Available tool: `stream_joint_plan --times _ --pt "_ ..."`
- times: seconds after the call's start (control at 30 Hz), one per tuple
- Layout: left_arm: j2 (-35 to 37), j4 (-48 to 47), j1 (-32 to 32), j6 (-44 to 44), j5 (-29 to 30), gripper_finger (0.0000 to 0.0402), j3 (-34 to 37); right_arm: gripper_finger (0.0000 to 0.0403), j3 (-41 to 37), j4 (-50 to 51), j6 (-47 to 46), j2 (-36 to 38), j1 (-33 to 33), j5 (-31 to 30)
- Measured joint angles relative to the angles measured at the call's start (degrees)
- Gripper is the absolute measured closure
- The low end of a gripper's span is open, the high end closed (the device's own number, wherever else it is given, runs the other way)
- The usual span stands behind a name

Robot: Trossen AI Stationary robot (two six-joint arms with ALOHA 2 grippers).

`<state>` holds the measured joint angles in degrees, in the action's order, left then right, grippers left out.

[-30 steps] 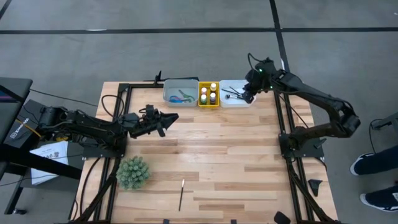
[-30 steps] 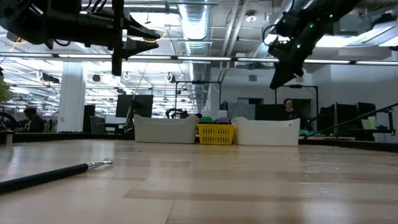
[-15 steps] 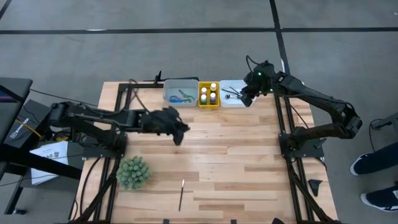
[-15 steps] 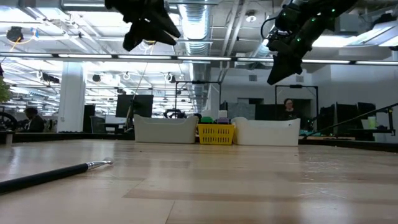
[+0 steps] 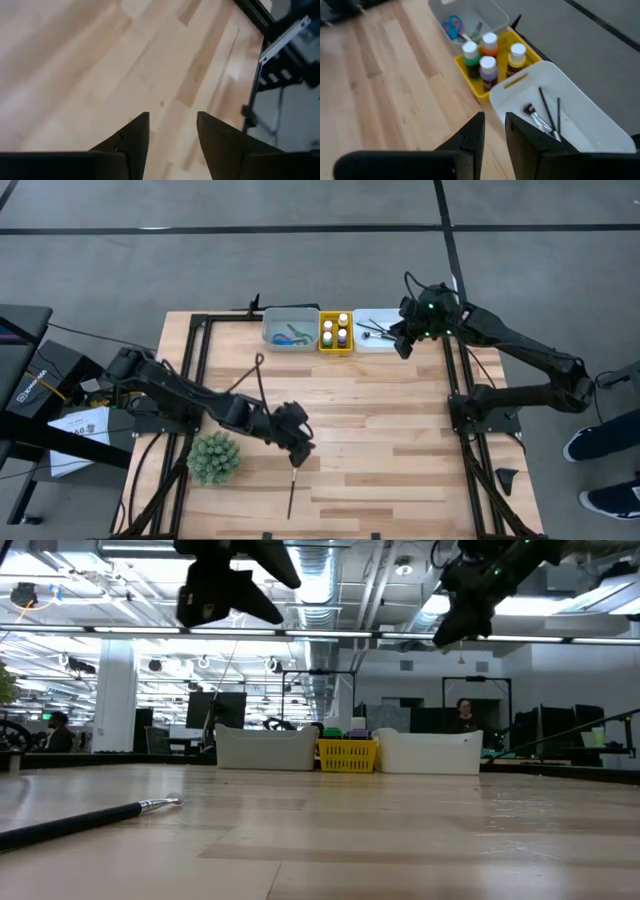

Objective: Pick & Place Paint Supplies
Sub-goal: Put the eyeshadow brush into the white bin

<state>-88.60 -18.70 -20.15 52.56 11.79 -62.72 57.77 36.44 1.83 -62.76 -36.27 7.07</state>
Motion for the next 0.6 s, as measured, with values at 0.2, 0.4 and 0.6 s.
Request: stream_joint_plan --times 0.2,0.4,0.6 --pt "-4.7 -0.6 -2.4 20.6 -1.4 0.0252 -2.7 0.0330 0.0 1.5 -2.2 3.5 1.2 2.1" --pt "-11.9 -9.3 -2.5 30.3 -7.7 0.0272 -9.7 0.0330 0.0 2.5 -3.0 6.6 3.0 3.9" --pt "-19.9 -24.9 -1.1 30.5 -16.6 0.0284 -21.0 0.0330 0.0 2.6 -3.0 9.1 4.3 5.1"
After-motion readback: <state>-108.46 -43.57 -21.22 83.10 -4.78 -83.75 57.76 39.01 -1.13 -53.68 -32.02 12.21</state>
